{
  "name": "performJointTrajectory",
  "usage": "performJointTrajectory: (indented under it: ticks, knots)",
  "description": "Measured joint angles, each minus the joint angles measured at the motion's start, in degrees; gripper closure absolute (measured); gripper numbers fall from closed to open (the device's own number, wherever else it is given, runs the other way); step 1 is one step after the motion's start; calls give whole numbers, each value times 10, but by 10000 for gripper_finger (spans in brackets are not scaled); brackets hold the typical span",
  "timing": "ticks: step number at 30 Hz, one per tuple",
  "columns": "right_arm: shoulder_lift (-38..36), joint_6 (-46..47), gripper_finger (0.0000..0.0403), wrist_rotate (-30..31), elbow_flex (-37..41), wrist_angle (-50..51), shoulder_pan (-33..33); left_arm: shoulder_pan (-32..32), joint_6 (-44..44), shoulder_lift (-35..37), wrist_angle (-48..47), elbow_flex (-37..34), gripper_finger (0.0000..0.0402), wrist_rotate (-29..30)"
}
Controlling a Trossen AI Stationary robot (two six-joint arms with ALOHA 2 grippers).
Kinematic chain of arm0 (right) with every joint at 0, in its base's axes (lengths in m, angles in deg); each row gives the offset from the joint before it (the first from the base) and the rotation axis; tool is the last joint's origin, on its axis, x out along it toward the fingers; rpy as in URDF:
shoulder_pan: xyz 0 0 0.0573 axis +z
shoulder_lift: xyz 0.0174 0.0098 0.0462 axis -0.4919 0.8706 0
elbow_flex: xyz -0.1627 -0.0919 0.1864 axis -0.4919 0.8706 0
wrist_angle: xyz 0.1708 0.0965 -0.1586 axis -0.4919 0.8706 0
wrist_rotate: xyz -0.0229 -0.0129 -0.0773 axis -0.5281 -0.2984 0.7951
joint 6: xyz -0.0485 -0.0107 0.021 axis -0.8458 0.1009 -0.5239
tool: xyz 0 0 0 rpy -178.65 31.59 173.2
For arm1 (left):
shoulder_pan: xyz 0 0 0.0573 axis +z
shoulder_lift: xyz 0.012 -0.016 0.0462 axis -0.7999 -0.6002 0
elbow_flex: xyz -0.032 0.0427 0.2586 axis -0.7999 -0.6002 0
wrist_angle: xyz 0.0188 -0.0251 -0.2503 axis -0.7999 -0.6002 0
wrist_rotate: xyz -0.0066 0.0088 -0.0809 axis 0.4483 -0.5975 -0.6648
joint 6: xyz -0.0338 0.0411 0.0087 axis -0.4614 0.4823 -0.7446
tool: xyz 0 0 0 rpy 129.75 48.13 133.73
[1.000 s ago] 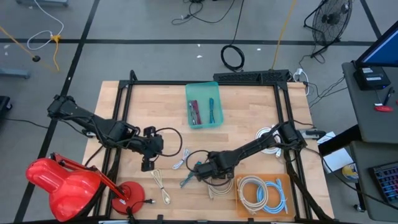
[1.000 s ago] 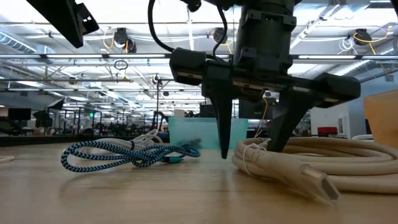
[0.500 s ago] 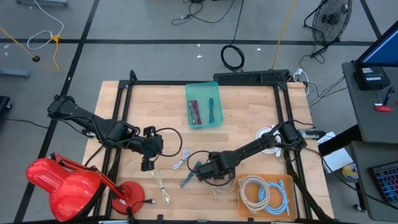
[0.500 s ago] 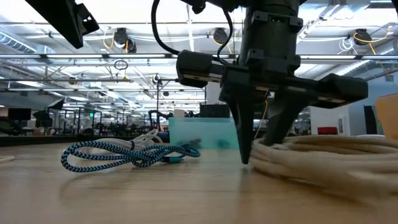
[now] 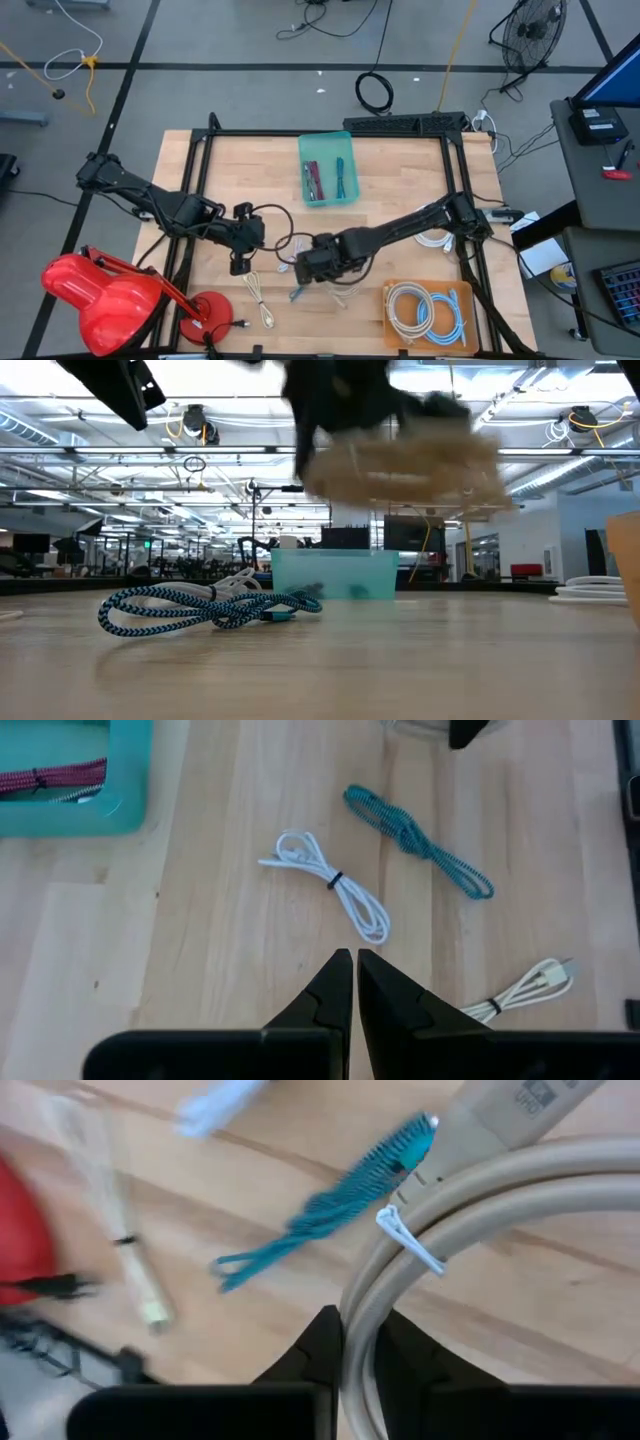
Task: Pick & Place USB Port
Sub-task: Put the right brown charger cable into the orange bin
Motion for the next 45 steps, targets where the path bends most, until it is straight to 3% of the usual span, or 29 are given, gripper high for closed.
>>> performJointTrajectory:
  ticks: [7,23,29,37,41,45]
  knots:
    - [-4,41,376,100,-160,187,40,0,-6,0,4,0,380,1]
    - [-35,375,376,115,-152,392,241,7,-29,0,32,0,380,5]
    - [-93,396,376,95,-32,352,284,25,-65,0,89,0,380,-6]
    - [-254,403,376,83,256,145,321,37,-139,0,128,0,380,-4]
    - [-319,404,376,114,369,60,336,37,-173,0,133,0,380,5]
    - [-347,406,376,132,421,15,356,31,-207,0,133,0,380,29]
